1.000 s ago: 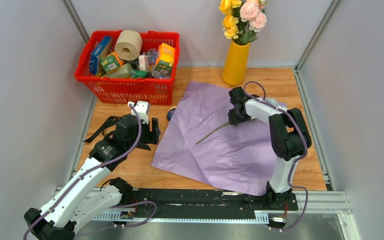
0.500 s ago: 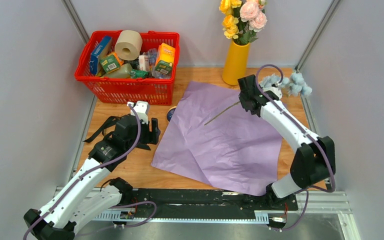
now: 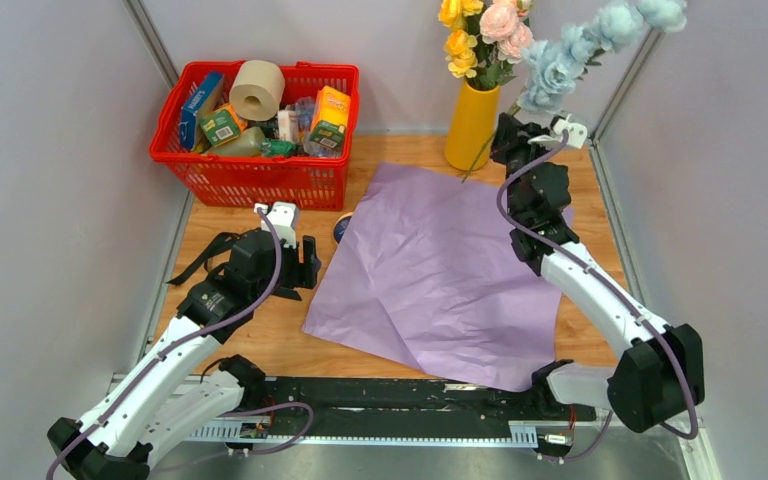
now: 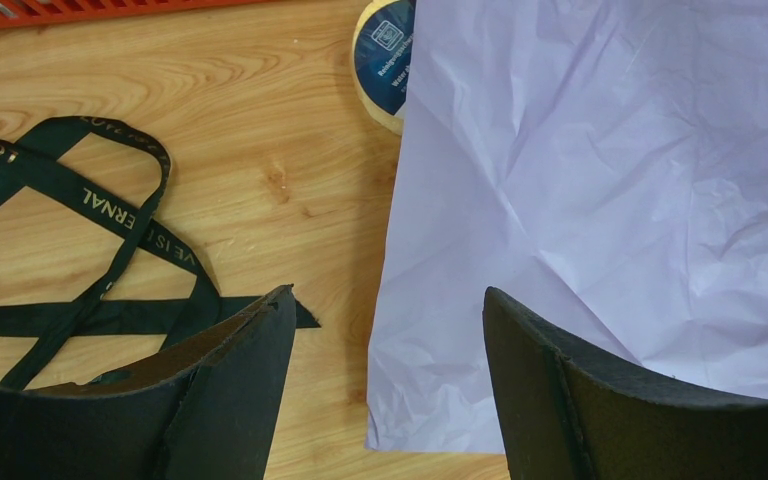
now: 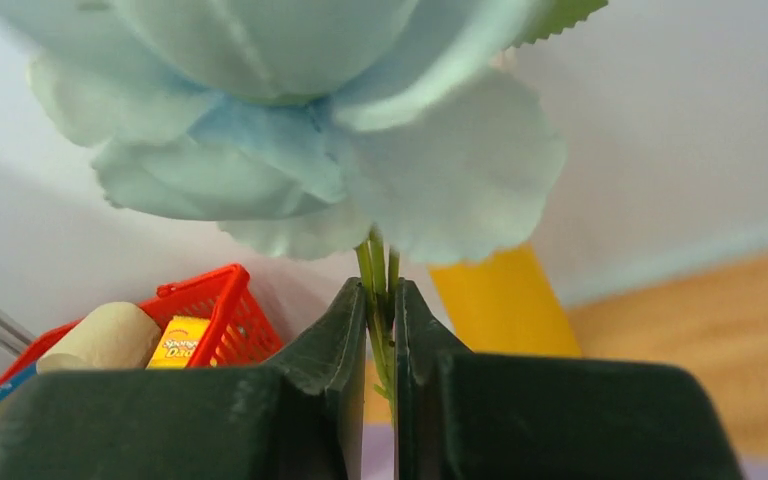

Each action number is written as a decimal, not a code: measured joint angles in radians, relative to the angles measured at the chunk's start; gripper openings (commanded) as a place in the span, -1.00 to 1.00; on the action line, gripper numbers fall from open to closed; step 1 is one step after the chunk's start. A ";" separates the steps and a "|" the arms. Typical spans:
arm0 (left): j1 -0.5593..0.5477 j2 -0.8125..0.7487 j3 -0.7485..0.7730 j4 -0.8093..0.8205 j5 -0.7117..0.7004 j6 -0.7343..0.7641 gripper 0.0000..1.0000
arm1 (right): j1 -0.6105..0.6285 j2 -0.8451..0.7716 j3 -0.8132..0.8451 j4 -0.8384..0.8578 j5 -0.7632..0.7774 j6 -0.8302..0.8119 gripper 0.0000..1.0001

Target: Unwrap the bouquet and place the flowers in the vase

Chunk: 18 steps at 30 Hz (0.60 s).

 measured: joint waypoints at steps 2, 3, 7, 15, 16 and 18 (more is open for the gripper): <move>0.000 0.000 0.000 0.000 0.000 0.000 0.54 | -0.006 0.033 0.024 0.113 -0.068 -0.131 -1.00; 0.000 0.000 0.000 0.000 0.000 0.000 0.54 | -0.011 0.056 0.053 0.152 -0.105 -0.193 -1.00; 0.000 0.000 0.000 0.000 0.000 0.000 0.54 | -0.032 0.147 0.185 0.283 -0.259 -0.373 -1.00; 0.000 0.000 0.000 0.000 0.004 0.000 0.54 | -0.116 0.347 0.485 0.364 -0.452 -0.487 -1.00; 0.000 0.000 0.000 0.000 0.005 0.000 0.54 | -0.124 0.370 0.516 0.365 -0.461 -0.488 -1.00; 0.000 0.000 0.000 0.000 0.006 0.000 0.54 | -0.137 0.414 0.567 0.365 -0.471 -0.485 -1.00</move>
